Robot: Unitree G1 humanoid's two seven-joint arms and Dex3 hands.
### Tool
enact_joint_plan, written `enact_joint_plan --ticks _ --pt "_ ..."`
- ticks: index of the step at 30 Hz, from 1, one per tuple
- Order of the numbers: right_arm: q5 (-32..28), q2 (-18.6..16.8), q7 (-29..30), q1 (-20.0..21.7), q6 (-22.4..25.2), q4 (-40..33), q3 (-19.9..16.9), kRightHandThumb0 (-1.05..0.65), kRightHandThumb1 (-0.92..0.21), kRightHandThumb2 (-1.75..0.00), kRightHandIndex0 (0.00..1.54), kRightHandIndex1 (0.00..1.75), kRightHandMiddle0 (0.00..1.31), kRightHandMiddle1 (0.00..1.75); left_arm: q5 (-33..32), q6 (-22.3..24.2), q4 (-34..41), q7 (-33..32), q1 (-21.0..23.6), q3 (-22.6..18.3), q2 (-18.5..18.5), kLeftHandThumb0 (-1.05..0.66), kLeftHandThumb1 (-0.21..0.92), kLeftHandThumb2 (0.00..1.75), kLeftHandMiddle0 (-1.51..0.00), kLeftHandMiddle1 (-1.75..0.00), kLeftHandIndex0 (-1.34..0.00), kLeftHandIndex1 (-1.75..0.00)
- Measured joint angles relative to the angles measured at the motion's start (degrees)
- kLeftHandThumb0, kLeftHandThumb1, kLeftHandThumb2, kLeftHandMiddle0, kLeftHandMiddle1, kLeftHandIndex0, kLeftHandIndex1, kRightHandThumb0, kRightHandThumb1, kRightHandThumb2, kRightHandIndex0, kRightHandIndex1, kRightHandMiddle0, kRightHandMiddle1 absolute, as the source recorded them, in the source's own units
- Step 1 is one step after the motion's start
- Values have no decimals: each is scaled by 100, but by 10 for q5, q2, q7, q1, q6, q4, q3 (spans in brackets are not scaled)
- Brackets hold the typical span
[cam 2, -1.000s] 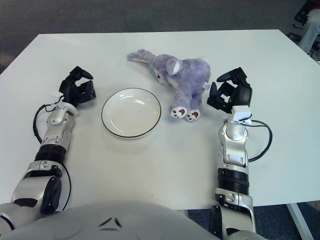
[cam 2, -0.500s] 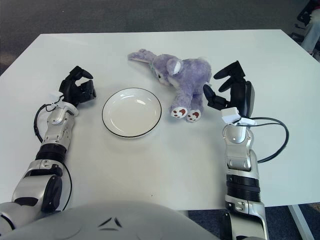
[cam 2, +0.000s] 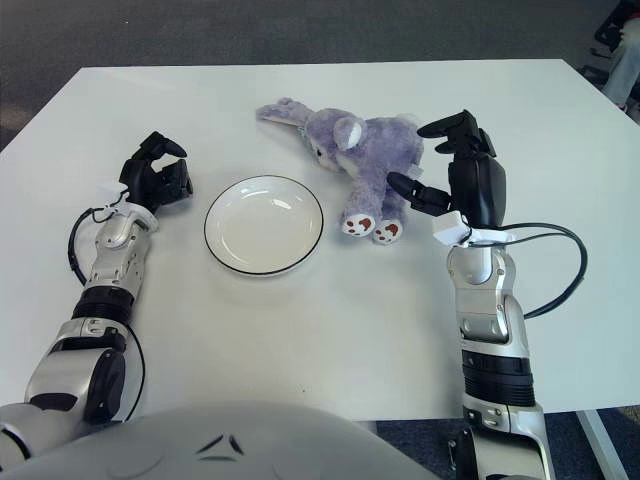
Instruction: Put the doll into the plate.
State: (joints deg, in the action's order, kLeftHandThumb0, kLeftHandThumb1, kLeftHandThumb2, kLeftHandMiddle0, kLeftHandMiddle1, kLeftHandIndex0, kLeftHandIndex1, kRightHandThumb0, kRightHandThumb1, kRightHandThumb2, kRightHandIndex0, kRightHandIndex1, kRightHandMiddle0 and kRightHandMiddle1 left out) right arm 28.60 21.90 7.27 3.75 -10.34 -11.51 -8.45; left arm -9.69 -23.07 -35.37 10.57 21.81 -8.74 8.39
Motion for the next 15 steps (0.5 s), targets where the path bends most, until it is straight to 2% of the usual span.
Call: enact_joint_plan --ticks 3,6,9,15 --pt "4 13 -9 0 -2 -4 4 -103 -92 -38 0 58 0 80 1 0 0 -1 0 0 0 -44 44 116 -103 -175 -51 -175" --pt "6 25 -21 0 -2 -6 9 -104 -92 -42 0 32 0 70 2 0 -1 -2 1 0 -1 -44 45 115 -103 -175 -51 -175" --pt "7 37 -39 1 -2 -7 15 -105 -92 -43 0 14 0 62 4 0 -2 -2 1 0 -1 -44 45 115 -103 -175 -51 -175" --pt "19 46 -66 17 4 -16 34 -104 -92 -38 0 1 0 41 4 0 -7 -1 4 0 -2 -43 47 113 -103 -175 -49 -175"
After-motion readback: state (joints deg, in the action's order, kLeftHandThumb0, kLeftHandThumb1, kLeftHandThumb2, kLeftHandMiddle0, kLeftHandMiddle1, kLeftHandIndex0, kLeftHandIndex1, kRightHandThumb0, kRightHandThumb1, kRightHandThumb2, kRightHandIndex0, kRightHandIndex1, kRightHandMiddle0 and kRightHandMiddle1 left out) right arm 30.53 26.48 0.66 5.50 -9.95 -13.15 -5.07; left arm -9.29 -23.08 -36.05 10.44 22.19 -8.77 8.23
